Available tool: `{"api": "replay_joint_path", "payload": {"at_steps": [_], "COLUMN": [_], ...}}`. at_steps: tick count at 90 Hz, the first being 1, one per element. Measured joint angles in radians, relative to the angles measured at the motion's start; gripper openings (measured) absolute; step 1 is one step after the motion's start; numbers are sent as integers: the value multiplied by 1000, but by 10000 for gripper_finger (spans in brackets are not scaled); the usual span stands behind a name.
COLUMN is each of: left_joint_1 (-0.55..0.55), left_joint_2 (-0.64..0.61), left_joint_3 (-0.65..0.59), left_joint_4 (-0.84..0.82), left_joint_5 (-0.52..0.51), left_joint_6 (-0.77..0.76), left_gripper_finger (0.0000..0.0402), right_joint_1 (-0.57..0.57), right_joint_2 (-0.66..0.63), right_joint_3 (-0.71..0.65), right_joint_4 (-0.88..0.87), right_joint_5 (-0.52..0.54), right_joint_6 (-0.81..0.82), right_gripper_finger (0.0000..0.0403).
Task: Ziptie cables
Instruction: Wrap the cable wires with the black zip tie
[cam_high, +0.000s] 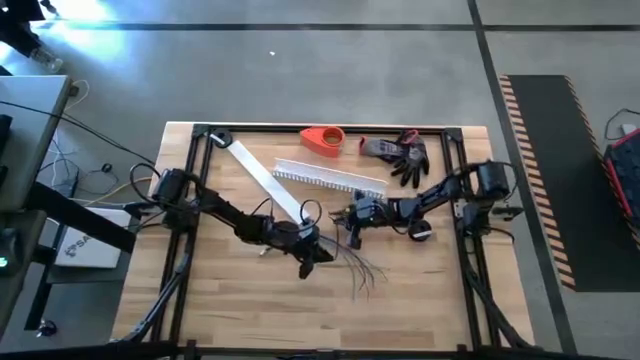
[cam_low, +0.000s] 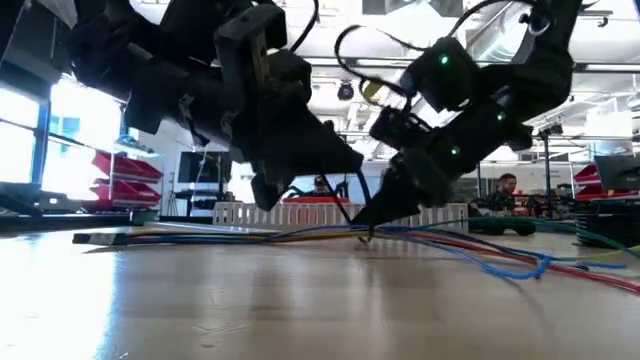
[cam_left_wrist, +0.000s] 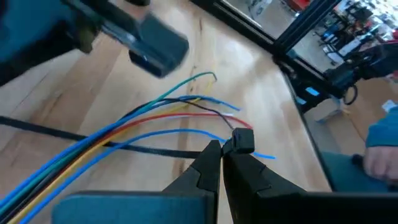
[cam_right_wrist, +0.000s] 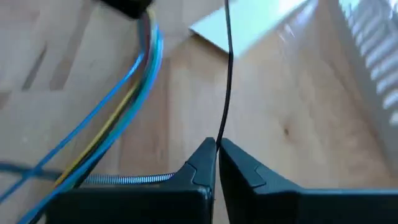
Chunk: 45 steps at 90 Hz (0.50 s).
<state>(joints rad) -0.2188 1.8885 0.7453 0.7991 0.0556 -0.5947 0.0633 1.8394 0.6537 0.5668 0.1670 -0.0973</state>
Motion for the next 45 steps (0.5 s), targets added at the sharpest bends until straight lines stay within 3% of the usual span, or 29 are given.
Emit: {"api": "replay_joint_path", "payload": {"at_steps": [22, 45], "left_joint_1": [40, 62], "left_joint_2": [-6, -6], "left_joint_3": [0, 0], "left_joint_4": [-9, 10], "left_joint_5": [135, 199], "left_joint_6": [-52, -56], "left_gripper_finger": [0, 0], "right_joint_1": [141, 228], "right_joint_2": [-16, -16], "right_joint_3": [0, 0], "right_joint_4": [24, 71], "right_joint_5": [301, 383], "right_joint_6": [-336, -528], "right_gripper_finger": [0, 0]}}
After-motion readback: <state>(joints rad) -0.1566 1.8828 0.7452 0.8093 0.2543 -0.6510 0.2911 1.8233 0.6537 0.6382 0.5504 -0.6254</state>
